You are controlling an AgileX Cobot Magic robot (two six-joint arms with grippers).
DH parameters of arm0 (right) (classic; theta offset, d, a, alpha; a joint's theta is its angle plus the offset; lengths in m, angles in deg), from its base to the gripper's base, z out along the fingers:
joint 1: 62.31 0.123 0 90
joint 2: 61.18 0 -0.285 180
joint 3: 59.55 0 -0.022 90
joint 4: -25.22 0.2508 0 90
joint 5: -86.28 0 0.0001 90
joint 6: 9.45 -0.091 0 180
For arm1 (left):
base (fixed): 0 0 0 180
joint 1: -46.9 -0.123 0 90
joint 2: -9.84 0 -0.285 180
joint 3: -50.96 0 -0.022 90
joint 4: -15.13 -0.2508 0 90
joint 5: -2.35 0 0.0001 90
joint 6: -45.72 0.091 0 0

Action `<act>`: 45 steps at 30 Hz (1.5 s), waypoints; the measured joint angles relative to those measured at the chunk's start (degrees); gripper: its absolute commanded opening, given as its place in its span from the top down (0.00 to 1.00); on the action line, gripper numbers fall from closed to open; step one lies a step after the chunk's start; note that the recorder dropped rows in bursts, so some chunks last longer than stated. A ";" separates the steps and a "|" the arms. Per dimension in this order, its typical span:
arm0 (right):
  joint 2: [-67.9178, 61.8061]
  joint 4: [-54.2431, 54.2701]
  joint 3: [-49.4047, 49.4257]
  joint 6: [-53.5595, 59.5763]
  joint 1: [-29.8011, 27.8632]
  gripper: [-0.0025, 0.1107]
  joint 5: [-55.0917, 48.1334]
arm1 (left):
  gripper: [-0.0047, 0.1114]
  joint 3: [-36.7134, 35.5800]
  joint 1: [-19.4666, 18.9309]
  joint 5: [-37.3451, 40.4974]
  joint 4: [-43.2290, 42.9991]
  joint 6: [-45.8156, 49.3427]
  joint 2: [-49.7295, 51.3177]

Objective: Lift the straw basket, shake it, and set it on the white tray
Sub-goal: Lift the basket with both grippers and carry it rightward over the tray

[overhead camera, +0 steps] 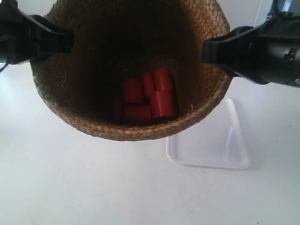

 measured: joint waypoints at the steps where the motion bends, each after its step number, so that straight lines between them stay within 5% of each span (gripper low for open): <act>1: -1.33 0.00 0.41 -0.22 0.00 0.98 0.27 | 0.96 -0.74 0.00 -0.67 0.00 0.00 1.07; 10: -2.72 0.00 -3.77 0.04 0.72 0.98 -10.23 | 0.96 1.43 0.44 7.93 -0.04 -0.93 1.38; 16: 1.40 -0.15 -0.73 1.49 1.32 0.98 -2.83 | 0.96 0.02 -0.07 3.74 0.30 -0.74 -0.46; 26: -1.12 1.02 -3.07 1.99 2.24 0.98 -9.99 | 0.96 2.10 0.68 10.69 1.70 0.00 -0.30; 32: 4.47 0.79 -3.07 4.73 3.21 0.98 -2.75 | 0.96 1.56 1.51 2.97 2.57 0.51 -2.04; 38: -4.44 1.22 0.67 4.54 3.09 0.98 -5.82 | 0.96 -1.67 1.15 7.76 2.14 -0.36 3.34; 45: -0.22 2.39 -3.32 5.20 4.19 0.98 -10.06 | 0.96 1.15 2.17 10.27 1.98 1.30 -1.60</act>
